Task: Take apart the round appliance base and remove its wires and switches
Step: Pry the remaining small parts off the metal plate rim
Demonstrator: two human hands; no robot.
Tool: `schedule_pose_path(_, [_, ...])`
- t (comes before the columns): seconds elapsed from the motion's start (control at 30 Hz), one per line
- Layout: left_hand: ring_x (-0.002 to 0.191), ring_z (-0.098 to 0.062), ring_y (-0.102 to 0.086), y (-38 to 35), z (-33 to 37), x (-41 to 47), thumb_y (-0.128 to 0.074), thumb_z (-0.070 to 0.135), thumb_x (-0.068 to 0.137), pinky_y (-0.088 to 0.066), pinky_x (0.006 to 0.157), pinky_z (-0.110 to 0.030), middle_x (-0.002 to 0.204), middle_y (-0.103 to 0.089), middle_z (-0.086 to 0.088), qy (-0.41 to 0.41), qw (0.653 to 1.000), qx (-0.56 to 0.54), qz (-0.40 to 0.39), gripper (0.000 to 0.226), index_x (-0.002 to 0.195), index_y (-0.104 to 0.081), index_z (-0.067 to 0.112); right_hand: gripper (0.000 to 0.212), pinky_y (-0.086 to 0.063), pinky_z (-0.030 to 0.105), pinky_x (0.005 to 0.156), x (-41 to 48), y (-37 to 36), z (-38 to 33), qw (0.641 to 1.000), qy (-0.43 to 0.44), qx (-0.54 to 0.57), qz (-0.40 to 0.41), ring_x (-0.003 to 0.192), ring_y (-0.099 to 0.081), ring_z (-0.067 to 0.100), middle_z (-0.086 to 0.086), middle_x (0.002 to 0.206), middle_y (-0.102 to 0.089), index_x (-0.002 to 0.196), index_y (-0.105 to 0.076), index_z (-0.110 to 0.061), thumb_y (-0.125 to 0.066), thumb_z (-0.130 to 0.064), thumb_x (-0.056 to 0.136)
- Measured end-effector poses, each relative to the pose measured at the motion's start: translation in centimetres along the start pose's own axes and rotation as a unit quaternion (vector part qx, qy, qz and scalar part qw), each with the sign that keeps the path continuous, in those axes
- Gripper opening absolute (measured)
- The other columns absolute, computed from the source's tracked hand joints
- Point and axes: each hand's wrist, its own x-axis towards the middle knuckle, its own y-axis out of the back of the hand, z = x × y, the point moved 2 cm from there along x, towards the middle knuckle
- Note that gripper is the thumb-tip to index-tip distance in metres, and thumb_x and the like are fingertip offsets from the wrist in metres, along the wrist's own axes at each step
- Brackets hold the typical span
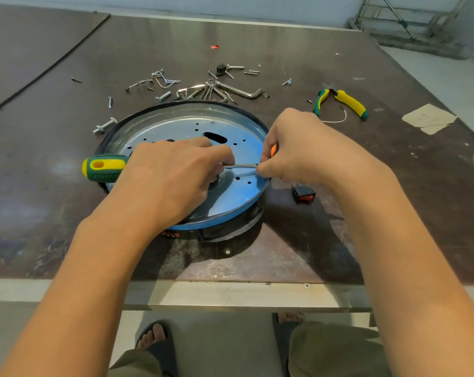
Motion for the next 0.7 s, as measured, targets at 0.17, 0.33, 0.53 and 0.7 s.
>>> schedule_pose_path(0.17, [0.082, -0.021, -0.059, -0.5, -0.2, 0.0, -0.04, 0.036, 0.1, -0.043, 0.052, -0.028, 0.106, -0.06, 0.013, -0.005, 1.0, -0.004, -0.003, 0.022, 0.116, -0.052, 0.046, 0.01, -0.061, 0.041, 0.067, -0.4, 0.1, -0.4, 0.999, 0.011, -0.025, 0.023, 0.075, -0.068, 0.027, 0.004, 0.077, -0.067, 0.082, -0.074, -0.019, -0.08, -0.026, 0.076])
schedule_pose_path(0.33, [0.089, -0.023, -0.062, -0.6, -0.2, 0.1, -0.042, 0.036, 0.101, -0.049, 0.058, -0.032, 0.108, -0.06, 0.013, -0.007, 1.0, -0.01, 0.005, 0.025, 0.119, -0.056, 0.047, 0.009, -0.049, 0.028, 0.053, -1.0, 1.6, -0.2, 0.994, 0.048, 0.006, 0.103, 0.059, -0.058, 0.008, -0.004, 0.064, -0.064, 0.069, -0.071, -0.023, -0.071, -0.023, 0.078])
schedule_pose_path(0.53, [0.092, -0.021, -0.062, -0.7, -0.2, 0.0, -0.041, 0.039, 0.101, -0.045, 0.056, -0.029, 0.11, -0.06, 0.014, -0.013, 1.0, -0.009, 0.009, 0.025, 0.121, -0.054, 0.047, 0.013, -0.043, 0.021, 0.045, -1.1, 3.6, 4.5, 0.986, -0.021, 0.1, 0.132, 0.037, -0.051, 0.006, 0.001, 0.05, -0.064, 0.069, -0.07, -0.016, -0.064, -0.016, 0.081])
schedule_pose_path(0.7, [0.094, -0.016, -0.061, -0.6, -0.4, 0.0, -0.038, 0.046, 0.099, -0.05, 0.06, -0.032, 0.11, -0.062, 0.017, -0.012, 0.999, -0.035, 0.002, 0.026, 0.118, -0.055, 0.046, 0.012, -0.038, 0.017, 0.035, -0.6, 1.9, 9.3, 0.987, -0.092, 0.131, 0.005, 0.036, -0.049, 0.012, 0.007, 0.059, -0.071, 0.075, -0.069, -0.007, -0.073, -0.01, 0.087])
